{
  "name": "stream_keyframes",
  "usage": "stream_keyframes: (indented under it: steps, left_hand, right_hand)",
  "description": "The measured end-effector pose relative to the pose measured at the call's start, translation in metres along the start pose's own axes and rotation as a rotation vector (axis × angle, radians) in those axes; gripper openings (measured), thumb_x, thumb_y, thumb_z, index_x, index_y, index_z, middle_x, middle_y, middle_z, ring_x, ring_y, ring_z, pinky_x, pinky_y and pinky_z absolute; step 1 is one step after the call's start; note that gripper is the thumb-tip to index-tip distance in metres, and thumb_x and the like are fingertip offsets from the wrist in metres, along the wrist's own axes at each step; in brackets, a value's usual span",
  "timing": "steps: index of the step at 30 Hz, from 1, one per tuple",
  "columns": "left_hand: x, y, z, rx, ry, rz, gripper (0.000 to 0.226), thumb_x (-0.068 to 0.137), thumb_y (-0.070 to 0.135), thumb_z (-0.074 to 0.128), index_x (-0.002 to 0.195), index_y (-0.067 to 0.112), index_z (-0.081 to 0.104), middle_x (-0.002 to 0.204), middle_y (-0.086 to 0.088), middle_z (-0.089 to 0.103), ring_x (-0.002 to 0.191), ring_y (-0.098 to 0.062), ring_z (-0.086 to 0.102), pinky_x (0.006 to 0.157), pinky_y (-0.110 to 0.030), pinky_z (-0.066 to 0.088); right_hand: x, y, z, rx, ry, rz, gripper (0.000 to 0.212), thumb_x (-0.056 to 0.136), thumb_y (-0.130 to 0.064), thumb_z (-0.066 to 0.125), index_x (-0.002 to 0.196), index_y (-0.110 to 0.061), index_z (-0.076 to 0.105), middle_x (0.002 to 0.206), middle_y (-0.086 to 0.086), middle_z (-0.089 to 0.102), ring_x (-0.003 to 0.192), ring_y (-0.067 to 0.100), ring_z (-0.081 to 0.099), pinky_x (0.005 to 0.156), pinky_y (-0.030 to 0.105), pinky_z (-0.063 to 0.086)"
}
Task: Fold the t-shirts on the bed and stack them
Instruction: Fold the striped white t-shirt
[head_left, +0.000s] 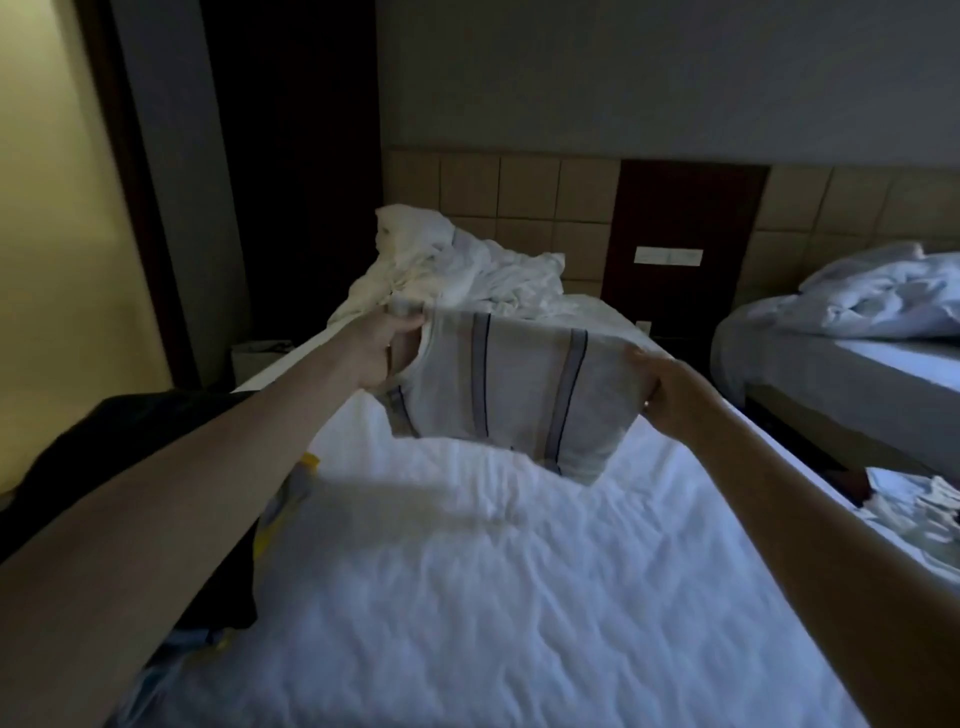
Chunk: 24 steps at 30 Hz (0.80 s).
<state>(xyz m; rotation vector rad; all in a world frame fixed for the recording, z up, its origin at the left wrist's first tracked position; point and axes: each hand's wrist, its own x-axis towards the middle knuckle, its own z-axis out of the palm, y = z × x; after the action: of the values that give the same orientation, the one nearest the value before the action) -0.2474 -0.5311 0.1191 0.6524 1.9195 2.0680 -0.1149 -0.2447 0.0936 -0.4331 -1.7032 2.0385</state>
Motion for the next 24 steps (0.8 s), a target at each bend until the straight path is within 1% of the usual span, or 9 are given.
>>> stream_keyframes:
  steps: [2, 5, 8, 10, 14, 16, 18, 21, 24]
  left_hand:
    - [-0.016, -0.009, -0.007, 0.009, -0.013, 0.051, 0.028, 0.092, 0.013, 0.058, 0.12, 0.013, 0.057, 0.089, 0.0, 0.067, 0.078, -0.015, 0.065, 0.063, -0.026, 0.052]
    - [-0.046, -0.069, -0.017, 0.046, 0.121, -0.158, 0.027, 0.079, 0.01, 0.071, 0.106, 0.009, 0.067, 0.09, -0.01, 0.072, 0.08, -0.023, 0.068, 0.065, -0.029, 0.056]
    - [-0.101, -0.153, -0.014, 0.132, 0.194, -0.452, 0.009, 0.073, 0.003, 0.075, 0.068, 0.01, 0.072, 0.062, -0.003, 0.071, 0.076, -0.019, 0.066, 0.067, -0.026, 0.052]
    - [-0.13, -0.189, -0.007, 0.236, 0.248, -0.458, 0.014, 0.081, 0.006, 0.072, 0.071, 0.013, 0.066, 0.052, 0.008, 0.064, 0.078, -0.02, 0.062, 0.064, -0.026, 0.047]
    - [-0.142, -0.197, 0.001, 0.442, 0.385, -0.41, 0.033, 0.088, 0.038, 0.061, 0.066, 0.014, 0.059, 0.074, -0.009, 0.06, 0.074, -0.023, 0.056, 0.068, -0.03, 0.037]
    - [-0.14, -0.192, -0.004, 0.52, 0.418, -0.409, 0.032, 0.088, 0.034, 0.062, 0.065, 0.012, 0.058, 0.076, -0.011, 0.06, 0.078, -0.024, 0.057, 0.068, -0.03, 0.035]
    - [-0.145, -0.191, -0.008, 0.636, 0.409, -0.42, 0.033, 0.087, 0.028, 0.064, 0.062, 0.009, 0.056, 0.071, -0.012, 0.059, 0.078, -0.025, 0.058, 0.065, -0.03, 0.035]
    - [-0.155, -0.203, -0.011, 0.889, 0.344, -0.437, 0.035, 0.089, 0.036, 0.059, 0.065, 0.011, 0.055, 0.083, -0.018, 0.066, 0.086, -0.031, 0.063, 0.069, -0.034, 0.044]
    - [-0.155, -0.199, -0.004, 1.026, 0.408, -0.418, 0.039, 0.082, 0.045, 0.064, 0.096, 0.009, 0.06, 0.106, -0.016, 0.064, 0.102, -0.035, 0.059, 0.081, -0.037, 0.048]
  right_hand:
    - [-0.017, 0.009, -0.01, -0.038, -0.08, 0.017, 0.012, 0.093, -0.012, 0.05, 0.101, -0.014, 0.059, 0.102, -0.001, 0.06, 0.098, 0.015, 0.054, 0.089, 0.03, 0.038]
    - [-0.049, 0.058, -0.033, -0.294, -0.085, 0.086, 0.017, 0.094, -0.008, 0.047, 0.101, -0.017, 0.059, 0.108, -0.002, 0.056, 0.111, 0.017, 0.049, 0.085, 0.028, 0.034]
    - [-0.09, 0.12, -0.051, -0.524, -0.108, 0.326, 0.026, 0.092, -0.031, 0.054, 0.105, -0.011, 0.064, 0.102, 0.003, 0.061, 0.092, 0.019, 0.054, 0.078, 0.029, 0.038]
    - [-0.111, 0.147, -0.056, -0.605, -0.114, 0.441, 0.047, 0.087, -0.046, 0.055, 0.1, -0.002, 0.065, 0.093, 0.012, 0.064, 0.085, 0.024, 0.059, 0.079, 0.033, 0.047]
    - [-0.12, 0.162, -0.047, -0.644, 0.122, 0.291, 0.045, 0.089, -0.045, 0.057, 0.064, -0.008, 0.058, 0.064, 0.009, 0.056, 0.073, 0.026, 0.056, 0.069, 0.033, 0.045]
    - [-0.121, 0.166, -0.049, -0.832, 0.189, 0.205, 0.048, 0.087, -0.048, 0.055, 0.054, -0.013, 0.059, 0.063, 0.006, 0.056, 0.092, 0.028, 0.054, 0.081, 0.038, 0.044]
    - [-0.128, 0.171, -0.055, -1.003, 0.204, 0.176, 0.045, 0.086, -0.049, 0.054, 0.054, -0.018, 0.057, 0.067, -0.001, 0.052, 0.108, 0.026, 0.043, 0.087, 0.036, 0.037]
    - [-0.131, 0.184, -0.065, -1.019, 0.174, 0.15, 0.045, 0.083, -0.046, 0.059, 0.051, -0.014, 0.053, 0.066, -0.005, 0.049, 0.104, 0.031, 0.047, 0.088, 0.042, 0.035]
    - [-0.126, 0.18, -0.06, -1.01, 0.14, 0.217, 0.034, 0.083, -0.044, 0.057, 0.067, -0.014, 0.06, 0.084, 0.005, 0.057, 0.112, 0.034, 0.044, 0.091, 0.043, 0.035]
